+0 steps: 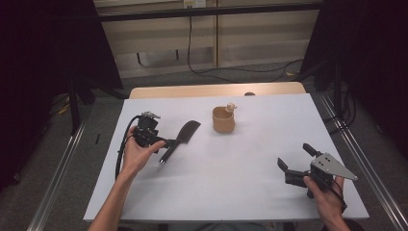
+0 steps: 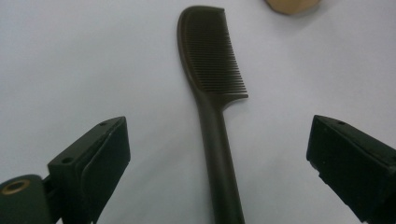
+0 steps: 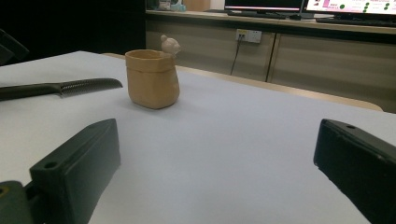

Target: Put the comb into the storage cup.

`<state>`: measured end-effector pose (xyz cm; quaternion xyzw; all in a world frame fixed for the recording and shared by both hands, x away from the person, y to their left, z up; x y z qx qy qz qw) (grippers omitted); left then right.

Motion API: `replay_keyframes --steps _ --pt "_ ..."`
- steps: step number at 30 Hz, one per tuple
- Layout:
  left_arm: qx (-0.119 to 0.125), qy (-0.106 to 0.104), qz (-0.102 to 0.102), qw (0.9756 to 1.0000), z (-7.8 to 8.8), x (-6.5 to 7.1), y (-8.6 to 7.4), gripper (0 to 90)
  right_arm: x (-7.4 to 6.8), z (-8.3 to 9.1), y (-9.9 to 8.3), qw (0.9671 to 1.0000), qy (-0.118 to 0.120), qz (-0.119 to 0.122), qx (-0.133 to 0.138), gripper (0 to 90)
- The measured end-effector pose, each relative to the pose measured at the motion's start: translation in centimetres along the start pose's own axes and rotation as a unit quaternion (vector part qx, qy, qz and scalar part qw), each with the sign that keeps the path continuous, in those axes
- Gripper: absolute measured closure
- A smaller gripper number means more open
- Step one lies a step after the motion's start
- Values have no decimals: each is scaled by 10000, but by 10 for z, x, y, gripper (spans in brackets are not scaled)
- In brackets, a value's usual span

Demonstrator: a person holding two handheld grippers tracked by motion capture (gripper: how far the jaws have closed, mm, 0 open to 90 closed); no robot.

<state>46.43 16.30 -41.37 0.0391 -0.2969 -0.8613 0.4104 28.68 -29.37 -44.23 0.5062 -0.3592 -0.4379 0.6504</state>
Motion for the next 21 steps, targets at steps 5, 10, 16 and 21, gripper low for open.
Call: replay_keyframes --steps 5,10,16,21 --pt "-227 -51 -26 9997 -13 3 3 85 0 0 0 10000 15 2 4 0" --pt "-320 24 -73 9995 -21 2 3 103 0 0 0 10000 18 9 -4 0" --pt "-388 43 -27 9992 -28 1 6 173 0 0 0 10000 21 -3 -18 0" --pt "-649 124 -38 9978 -38 0 5 209 0 0 0 10000 35 7 -14 0"
Point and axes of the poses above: each handheld gripper's, and its own axes: z roughly backward along the jaws, y roughly out of its top, x roughly to its right, the point moved 2 cm from there along -z, roughly forward along the jaws, and after that the axes turned 2 degrees about -x, right-handed, at the moved point
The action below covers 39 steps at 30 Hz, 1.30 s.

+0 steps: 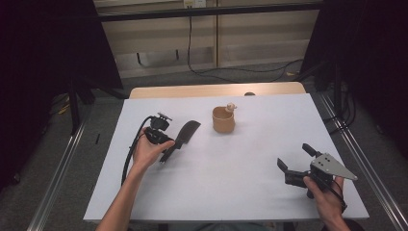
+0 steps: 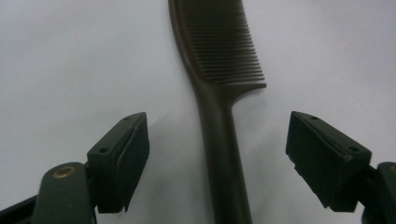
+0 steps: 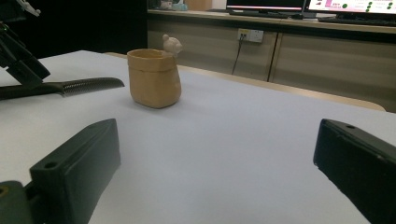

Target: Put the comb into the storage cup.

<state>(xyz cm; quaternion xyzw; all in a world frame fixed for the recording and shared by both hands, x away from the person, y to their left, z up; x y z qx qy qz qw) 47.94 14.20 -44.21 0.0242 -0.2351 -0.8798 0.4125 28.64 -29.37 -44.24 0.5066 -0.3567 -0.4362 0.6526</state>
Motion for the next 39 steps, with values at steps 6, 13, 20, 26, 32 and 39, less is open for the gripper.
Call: replay_keyframes --steps 6,13,20,26,32,39 --pt "-63 -47 -34 10000 -1 -1 1 289 0 -1 0 10000 14 7 1 0" --pt "-202 28 -60 9998 -4 2 2 396 0 -1 0 10000 34 22 -7 0" --pt "-276 66 -156 9995 -6 4 4 482 -1 -1 -1 10000 50 4 -42 0" --pt "-296 192 -144 9993 -8 6 6 528 -1 -1 -1 10000 61 4 -37 0" --pt "-273 221 -119 9993 -8 8 6 530 -1 -1 -1 10000 62 20 -33 0" --pt "-424 216 -275 9985 -6 7 6 551 0 -1 -1 10000 63 15 -42 0"
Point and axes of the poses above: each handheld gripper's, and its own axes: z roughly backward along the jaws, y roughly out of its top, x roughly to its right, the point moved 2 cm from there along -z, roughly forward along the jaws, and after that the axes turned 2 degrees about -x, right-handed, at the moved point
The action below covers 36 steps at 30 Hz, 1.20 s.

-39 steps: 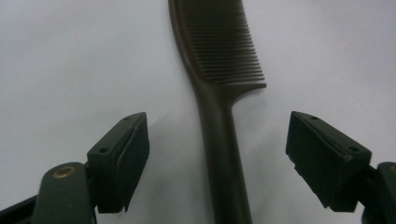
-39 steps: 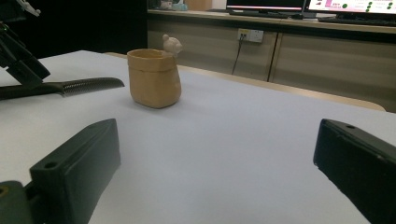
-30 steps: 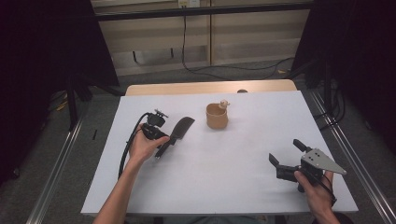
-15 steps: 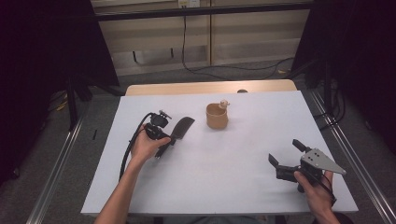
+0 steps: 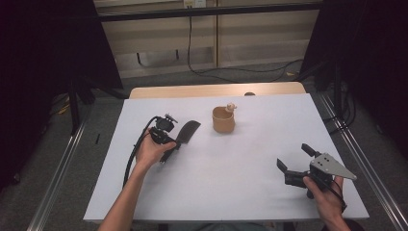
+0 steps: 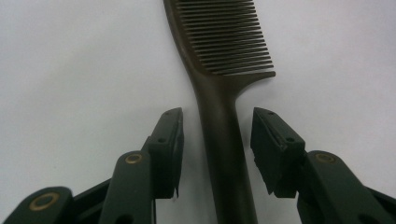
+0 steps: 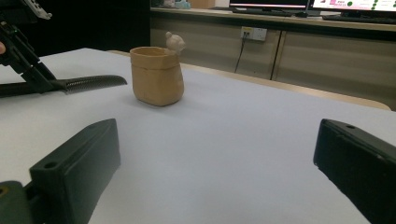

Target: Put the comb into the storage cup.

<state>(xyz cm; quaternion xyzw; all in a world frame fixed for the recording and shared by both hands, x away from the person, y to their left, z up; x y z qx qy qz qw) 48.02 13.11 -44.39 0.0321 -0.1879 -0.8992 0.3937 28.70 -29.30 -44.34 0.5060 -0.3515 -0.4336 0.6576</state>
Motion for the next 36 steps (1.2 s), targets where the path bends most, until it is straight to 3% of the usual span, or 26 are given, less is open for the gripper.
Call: replay_keyframes --steps 12,17,24,34,36 --pt "-135 158 -47 9998 -2 3 4 605 -1 -1 0 10000 7 22 -7 0" --pt "-120 154 107 9998 -3 2 5 655 -1 -1 0 10000 27 24 -10 0" --pt "-293 285 63 9991 -4 4 8 666 -1 -1 0 10000 34 28 -12 0" --pt "-193 243 254 9992 -4 2 6 725 -1 0 0 10000 46 22 -9 0" --pt "-240 272 195 9992 -3 2 6 725 -1 0 0 10000 48 17 -15 0"
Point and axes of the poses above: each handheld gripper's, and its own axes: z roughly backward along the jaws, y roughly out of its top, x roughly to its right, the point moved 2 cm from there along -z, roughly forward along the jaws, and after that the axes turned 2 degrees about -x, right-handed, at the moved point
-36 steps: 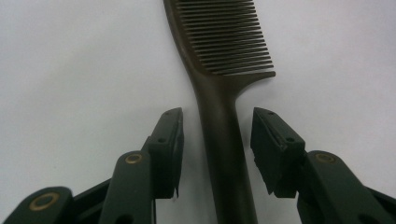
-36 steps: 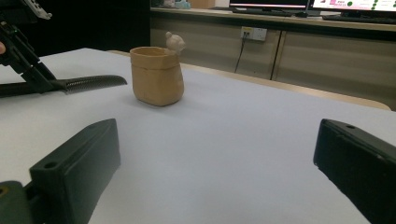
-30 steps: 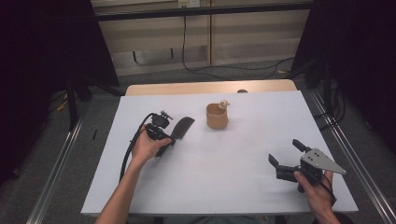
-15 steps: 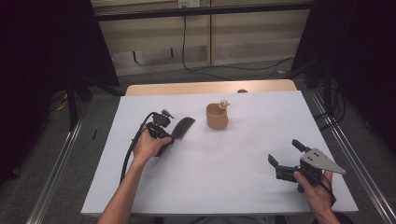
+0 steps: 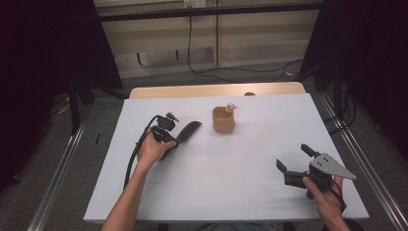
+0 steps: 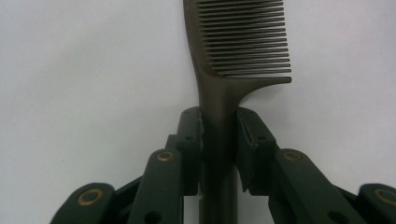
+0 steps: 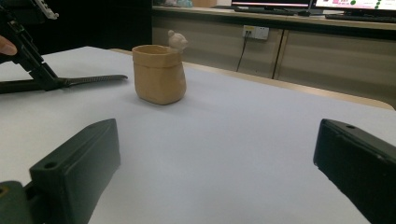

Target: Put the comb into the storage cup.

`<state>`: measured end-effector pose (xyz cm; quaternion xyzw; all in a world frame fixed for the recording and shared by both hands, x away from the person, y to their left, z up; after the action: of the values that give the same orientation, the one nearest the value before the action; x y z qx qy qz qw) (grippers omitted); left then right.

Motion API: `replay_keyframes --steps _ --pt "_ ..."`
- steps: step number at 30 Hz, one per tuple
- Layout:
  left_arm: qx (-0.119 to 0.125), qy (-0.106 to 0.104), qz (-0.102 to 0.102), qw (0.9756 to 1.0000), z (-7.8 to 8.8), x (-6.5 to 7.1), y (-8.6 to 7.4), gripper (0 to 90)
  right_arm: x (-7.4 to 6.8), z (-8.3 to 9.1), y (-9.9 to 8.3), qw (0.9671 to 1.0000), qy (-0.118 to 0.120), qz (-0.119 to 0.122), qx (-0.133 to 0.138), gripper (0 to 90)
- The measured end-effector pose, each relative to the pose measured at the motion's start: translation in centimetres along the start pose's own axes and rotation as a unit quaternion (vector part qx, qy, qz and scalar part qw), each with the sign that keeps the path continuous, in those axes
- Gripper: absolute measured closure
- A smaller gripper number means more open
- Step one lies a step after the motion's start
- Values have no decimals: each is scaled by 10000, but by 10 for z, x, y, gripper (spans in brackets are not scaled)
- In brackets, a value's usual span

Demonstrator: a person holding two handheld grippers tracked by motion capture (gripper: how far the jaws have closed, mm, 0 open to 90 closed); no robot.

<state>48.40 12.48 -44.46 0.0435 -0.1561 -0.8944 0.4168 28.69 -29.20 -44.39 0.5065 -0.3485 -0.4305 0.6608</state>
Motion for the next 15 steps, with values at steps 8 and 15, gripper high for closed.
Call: replay_keyframes --steps 8,15 --pt "56 -121 116 9998 1 -3 -1 728 1 0 0 10000 19 1 -13 0" --pt "221 -257 298 9990 3 -6 -5 729 1 0 0 10000 18 -15 -4 0"
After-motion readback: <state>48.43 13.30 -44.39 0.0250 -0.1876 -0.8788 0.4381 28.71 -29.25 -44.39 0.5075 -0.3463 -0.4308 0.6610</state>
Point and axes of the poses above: each handheld gripper's, and its own axes: z roughly backward along the jaws, y roughly out of its top, x roughly to its right, the point moved 2 cm from there along -z, roughly forward along the jaws, and after that the axes turned 2 degrees about -x, right-handed, at the moved point
